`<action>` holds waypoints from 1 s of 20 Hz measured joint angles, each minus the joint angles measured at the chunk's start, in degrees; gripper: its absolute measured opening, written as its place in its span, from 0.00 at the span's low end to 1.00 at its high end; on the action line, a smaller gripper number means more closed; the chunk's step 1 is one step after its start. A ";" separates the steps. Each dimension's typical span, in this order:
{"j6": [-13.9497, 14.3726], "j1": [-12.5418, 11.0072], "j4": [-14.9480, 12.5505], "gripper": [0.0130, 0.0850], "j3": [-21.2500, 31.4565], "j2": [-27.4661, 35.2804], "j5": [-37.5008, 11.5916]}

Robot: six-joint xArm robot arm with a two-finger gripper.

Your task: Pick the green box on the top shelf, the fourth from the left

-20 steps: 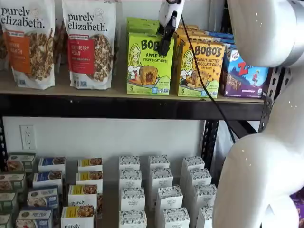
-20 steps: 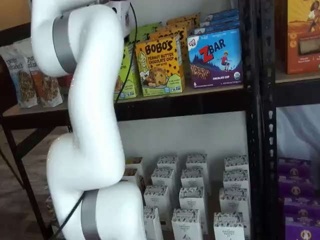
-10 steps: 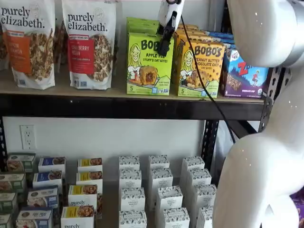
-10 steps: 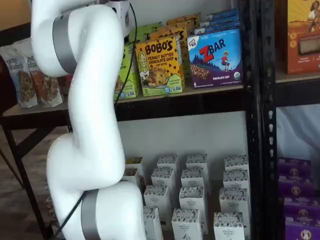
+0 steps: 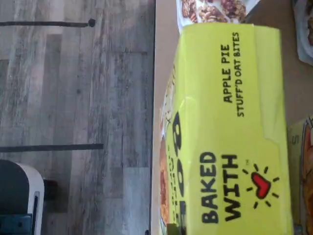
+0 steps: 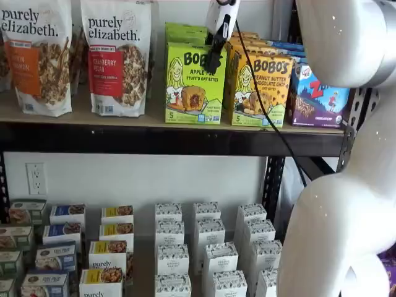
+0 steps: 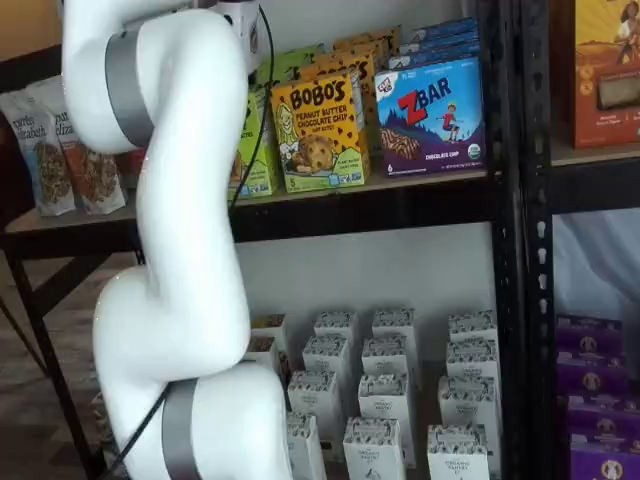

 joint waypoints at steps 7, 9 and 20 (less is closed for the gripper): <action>-0.06 -0.01 -0.08 0.39 0.32 -0.15 -0.32; -0.09 -0.05 -0.05 0.39 0.35 -0.17 -0.35; -0.21 -0.22 0.17 0.22 0.32 -0.25 -0.24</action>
